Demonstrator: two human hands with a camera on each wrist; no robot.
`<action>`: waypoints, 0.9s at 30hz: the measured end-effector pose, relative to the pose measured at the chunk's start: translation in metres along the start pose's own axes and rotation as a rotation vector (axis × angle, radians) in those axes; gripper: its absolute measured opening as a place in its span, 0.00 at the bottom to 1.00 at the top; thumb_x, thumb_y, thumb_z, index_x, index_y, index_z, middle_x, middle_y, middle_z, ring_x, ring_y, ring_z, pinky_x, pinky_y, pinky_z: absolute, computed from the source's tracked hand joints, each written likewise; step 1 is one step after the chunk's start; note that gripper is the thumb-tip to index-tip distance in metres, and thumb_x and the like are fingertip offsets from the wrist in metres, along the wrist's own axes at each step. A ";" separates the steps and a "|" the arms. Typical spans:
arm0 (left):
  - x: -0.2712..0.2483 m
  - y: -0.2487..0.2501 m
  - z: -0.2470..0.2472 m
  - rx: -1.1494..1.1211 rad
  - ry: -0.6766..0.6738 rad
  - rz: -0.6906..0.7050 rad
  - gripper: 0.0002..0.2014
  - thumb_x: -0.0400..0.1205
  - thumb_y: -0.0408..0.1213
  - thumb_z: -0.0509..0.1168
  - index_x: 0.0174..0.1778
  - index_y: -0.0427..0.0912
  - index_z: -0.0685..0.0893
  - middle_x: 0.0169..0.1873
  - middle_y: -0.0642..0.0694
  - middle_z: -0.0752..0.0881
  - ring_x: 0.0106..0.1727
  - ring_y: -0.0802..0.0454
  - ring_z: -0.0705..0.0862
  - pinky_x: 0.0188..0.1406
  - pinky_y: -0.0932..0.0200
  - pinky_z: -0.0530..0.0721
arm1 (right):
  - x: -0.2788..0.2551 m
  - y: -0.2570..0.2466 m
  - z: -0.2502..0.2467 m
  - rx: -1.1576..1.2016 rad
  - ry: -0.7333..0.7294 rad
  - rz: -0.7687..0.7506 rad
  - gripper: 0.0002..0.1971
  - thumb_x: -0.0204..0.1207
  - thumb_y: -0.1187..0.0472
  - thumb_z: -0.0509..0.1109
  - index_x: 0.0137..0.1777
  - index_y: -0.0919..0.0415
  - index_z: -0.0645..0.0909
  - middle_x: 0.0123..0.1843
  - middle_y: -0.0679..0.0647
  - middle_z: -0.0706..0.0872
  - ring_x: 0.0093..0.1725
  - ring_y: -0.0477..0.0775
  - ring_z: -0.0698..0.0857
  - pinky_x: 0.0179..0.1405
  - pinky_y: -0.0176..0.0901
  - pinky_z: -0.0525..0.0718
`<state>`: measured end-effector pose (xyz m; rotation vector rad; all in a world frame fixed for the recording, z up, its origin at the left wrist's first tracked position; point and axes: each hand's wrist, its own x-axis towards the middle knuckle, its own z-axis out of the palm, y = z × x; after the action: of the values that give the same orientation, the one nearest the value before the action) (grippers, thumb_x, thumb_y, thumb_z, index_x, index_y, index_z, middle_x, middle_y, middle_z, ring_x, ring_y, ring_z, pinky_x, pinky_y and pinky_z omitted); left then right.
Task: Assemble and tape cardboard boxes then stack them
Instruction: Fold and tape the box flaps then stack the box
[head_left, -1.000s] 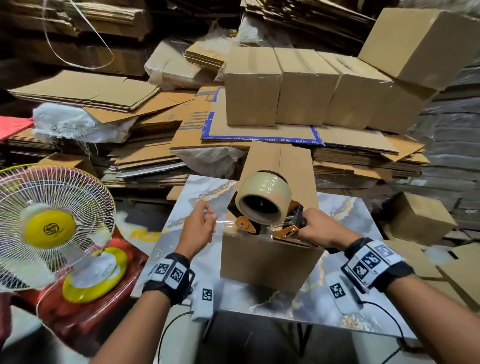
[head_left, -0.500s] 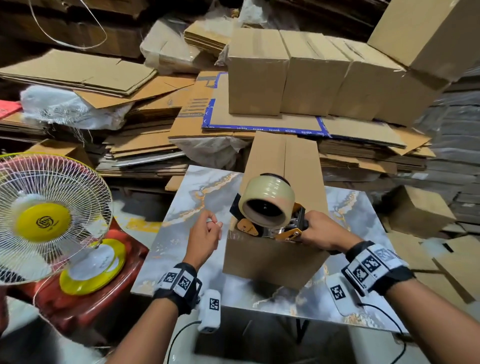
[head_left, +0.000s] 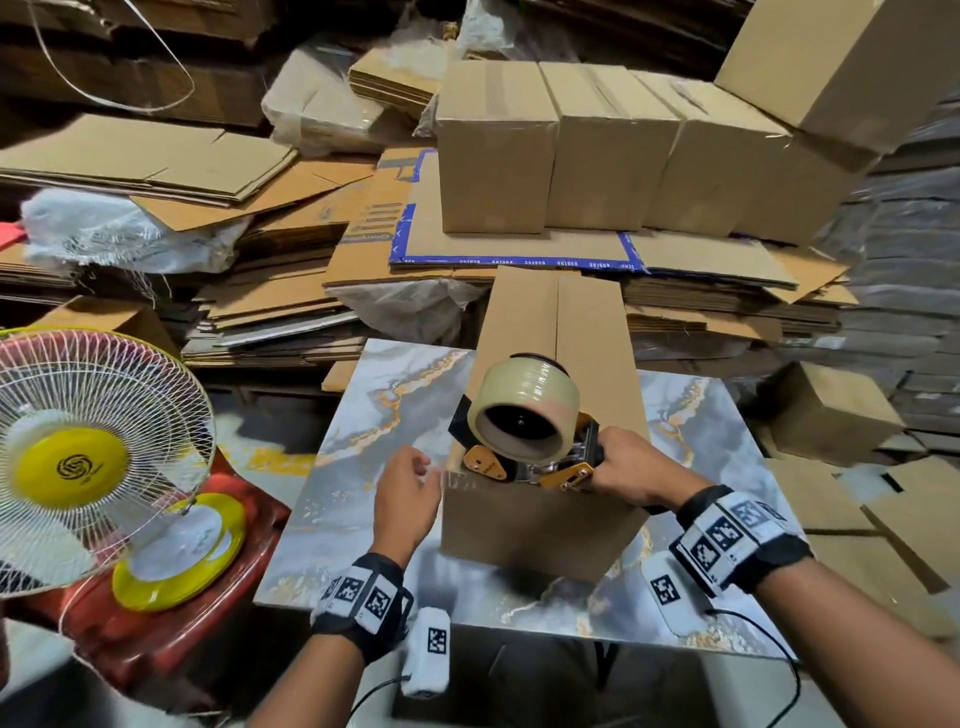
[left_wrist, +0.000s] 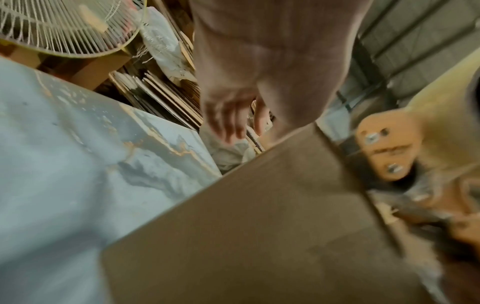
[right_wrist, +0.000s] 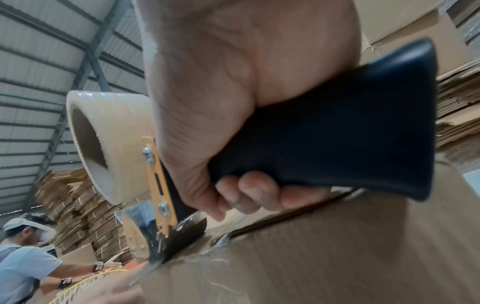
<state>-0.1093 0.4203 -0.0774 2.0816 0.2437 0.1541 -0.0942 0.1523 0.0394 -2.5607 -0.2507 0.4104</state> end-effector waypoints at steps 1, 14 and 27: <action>-0.001 0.006 -0.001 -0.018 0.058 0.026 0.07 0.88 0.34 0.64 0.56 0.38 0.85 0.50 0.43 0.88 0.52 0.45 0.85 0.53 0.51 0.82 | 0.000 0.000 0.000 -0.003 -0.003 0.003 0.10 0.72 0.56 0.80 0.33 0.54 0.82 0.27 0.46 0.82 0.28 0.45 0.76 0.27 0.36 0.71; -0.015 0.049 0.020 -0.204 0.040 -0.203 0.14 0.86 0.31 0.56 0.52 0.29 0.87 0.55 0.28 0.87 0.59 0.29 0.81 0.52 0.41 0.82 | 0.014 0.015 0.002 -0.098 -0.022 0.001 0.10 0.71 0.54 0.77 0.41 0.60 0.85 0.36 0.55 0.87 0.38 0.57 0.85 0.33 0.47 0.80; -0.017 0.059 0.033 -0.243 0.092 -0.278 0.21 0.90 0.42 0.59 0.30 0.43 0.65 0.29 0.46 0.68 0.35 0.47 0.65 0.37 0.51 0.61 | -0.043 0.102 -0.072 -0.123 -0.074 0.045 0.15 0.70 0.50 0.78 0.36 0.61 0.82 0.24 0.49 0.80 0.20 0.42 0.74 0.22 0.35 0.71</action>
<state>-0.1125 0.3602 -0.0425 1.7821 0.5400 0.1057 -0.1007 0.0213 0.0549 -2.6788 -0.2519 0.5220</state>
